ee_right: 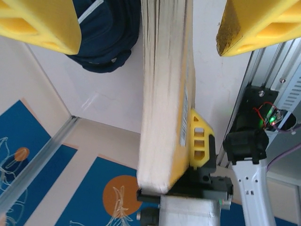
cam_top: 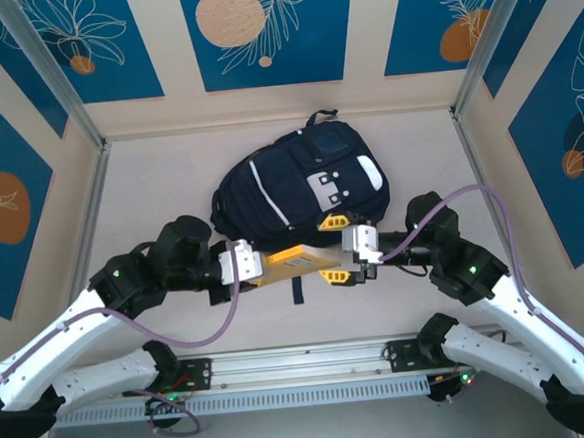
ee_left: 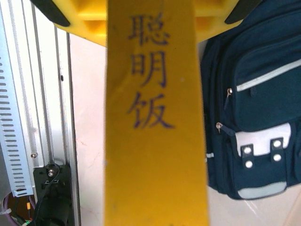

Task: Pack the student bag
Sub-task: Rotate the book.

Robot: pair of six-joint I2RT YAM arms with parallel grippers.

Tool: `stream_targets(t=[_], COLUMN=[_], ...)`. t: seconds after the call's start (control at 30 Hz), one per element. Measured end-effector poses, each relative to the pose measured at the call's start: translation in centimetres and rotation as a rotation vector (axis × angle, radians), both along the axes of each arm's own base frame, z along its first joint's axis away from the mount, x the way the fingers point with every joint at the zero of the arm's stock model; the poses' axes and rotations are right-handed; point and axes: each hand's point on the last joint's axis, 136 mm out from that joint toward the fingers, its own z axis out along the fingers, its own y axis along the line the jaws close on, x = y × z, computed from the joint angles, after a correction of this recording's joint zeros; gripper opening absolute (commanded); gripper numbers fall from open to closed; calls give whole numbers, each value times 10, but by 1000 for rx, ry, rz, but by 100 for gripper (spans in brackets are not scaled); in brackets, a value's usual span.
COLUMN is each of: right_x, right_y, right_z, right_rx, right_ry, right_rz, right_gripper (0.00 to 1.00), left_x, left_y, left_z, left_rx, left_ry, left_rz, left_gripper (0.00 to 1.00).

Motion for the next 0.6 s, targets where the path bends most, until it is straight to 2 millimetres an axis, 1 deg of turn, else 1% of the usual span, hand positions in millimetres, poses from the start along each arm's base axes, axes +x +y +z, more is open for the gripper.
stream_targets(t=[0.1,0.17,0.2,0.27,0.33,0.37,0.4,0.43,0.47,0.53,0.6], right_x=[1,-1,-3,-8,-15,-18,-22,-24,-25,-26,-23], right_y=[10,17,20,25,28,29,30,31,31,31,30], right_z=[-6,-11,-14,-17,-17,-17,-16,-16,-16,-17,-19], right_rx=[-34,-53,-62,-69,-68,-64,-60,-57,-56,-54,-59], right_ry=[1,10,14,26,44,57,72,87,99,125,155], right_rz=[28,52,68,95,131,144,160,172,175,171,155], right_gripper=[75,71,67,54,35,25,9,0,0,0,0], left_x=[-6,-8,-9,-9,-9,-9,-9,-9,-9,-9,-7], left_y=[3,5,6,6,6,7,6,6,6,7,5], left_z=[4,3,2,-1,-4,-6,-6,-6,-7,-8,-6], left_rx=[-17,-17,-15,-8,-1,1,1,-1,-2,-7,-31], left_ry=[-31,-44,-48,-53,-53,-51,-51,-53,-53,-58,-68], left_rz=[-33,-48,-51,-58,-61,-61,-60,-60,-59,-55,-50], left_gripper=[0,0,0,0,0,0,0,1,9,30,46])
